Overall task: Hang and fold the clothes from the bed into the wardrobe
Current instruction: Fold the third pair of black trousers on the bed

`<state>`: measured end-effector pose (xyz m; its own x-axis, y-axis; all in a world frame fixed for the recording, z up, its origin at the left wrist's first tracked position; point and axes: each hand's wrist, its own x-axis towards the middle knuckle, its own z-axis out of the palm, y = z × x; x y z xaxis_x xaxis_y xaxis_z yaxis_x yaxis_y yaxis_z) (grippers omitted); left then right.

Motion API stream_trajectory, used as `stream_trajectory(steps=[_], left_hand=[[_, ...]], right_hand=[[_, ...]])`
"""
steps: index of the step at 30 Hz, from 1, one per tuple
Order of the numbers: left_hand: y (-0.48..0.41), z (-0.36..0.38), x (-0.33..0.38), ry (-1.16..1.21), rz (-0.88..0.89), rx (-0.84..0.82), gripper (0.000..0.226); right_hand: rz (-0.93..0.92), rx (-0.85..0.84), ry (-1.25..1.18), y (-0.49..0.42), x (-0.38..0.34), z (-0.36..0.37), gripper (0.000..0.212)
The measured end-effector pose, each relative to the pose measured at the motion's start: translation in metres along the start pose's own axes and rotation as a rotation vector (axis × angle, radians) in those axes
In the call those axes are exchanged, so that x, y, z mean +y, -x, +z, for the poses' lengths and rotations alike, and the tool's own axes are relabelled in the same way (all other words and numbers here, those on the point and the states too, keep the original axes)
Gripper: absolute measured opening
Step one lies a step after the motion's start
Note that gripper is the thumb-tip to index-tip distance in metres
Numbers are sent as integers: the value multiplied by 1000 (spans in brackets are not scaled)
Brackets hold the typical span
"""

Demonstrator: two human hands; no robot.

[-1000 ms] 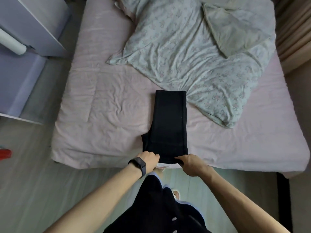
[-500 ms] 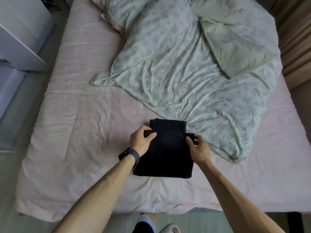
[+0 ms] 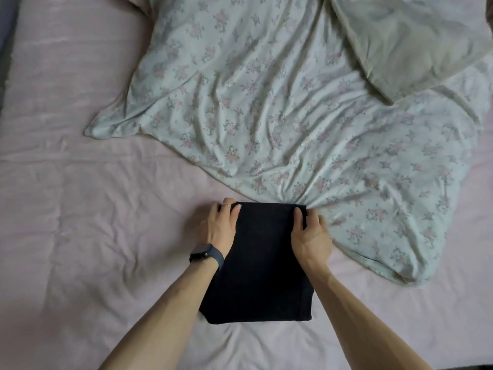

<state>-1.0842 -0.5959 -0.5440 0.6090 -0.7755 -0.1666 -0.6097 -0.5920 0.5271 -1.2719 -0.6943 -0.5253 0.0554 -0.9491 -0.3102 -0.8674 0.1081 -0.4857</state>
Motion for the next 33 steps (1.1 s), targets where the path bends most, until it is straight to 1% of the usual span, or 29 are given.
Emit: stream_trajectory(steps=[2, 4, 6, 7, 9, 10, 11, 13, 14, 15, 18, 24, 28, 31, 33], left_hand=[[1, -1, 2, -55, 22, 23, 45], [3, -4, 7, -53, 21, 21, 48], [10, -8, 13, -93, 32, 58, 42], [17, -8, 15, -171, 49, 100, 41], [38, -5, 18, -297, 138, 148, 50], [51, -2, 19, -314, 210, 133, 56], [65, 1, 22, -317, 267, 104, 60], [87, 8, 25, -334, 299, 0, 63], [94, 10, 24, -354, 285, -37, 63], [96, 12, 22, -378, 269, -67, 63], [87, 18, 11, -440, 251, -119, 62], [70, 38, -6, -480, 264, -116, 66], [70, 34, -2, -468, 262, -126, 65], [80, 21, -1, -446, 266, -141, 65], [98, 14, 0, -421, 211, -120, 65]], right_hand=[[-7, 14, 45, -3, 4, 3, 41], [-12, -11, 57, -4, 8, 3, 41], [-27, -17, 48, -3, 5, -2, 42], [-55, 16, 41, -1, 3, -5, 42], [-183, 131, 83, 11, 3, -9, 48], [-280, 173, 133, 19, 5, -10, 50], [-391, 175, 193, 30, 8, -11, 52], [-593, 61, 294, 50, 17, -8, 54], [-643, -12, 336, 57, 23, -5, 56], [-652, -67, 376, 61, 28, -1, 57], [-558, -142, 455, 52, 32, 8, 60], [-501, -170, 489, 38, 35, 25, 63], [-462, -237, 531, 40, 32, 19, 62], [-492, -251, 543, 44, 25, 3, 62], [-554, -223, 535, 42, 19, -11, 66]])
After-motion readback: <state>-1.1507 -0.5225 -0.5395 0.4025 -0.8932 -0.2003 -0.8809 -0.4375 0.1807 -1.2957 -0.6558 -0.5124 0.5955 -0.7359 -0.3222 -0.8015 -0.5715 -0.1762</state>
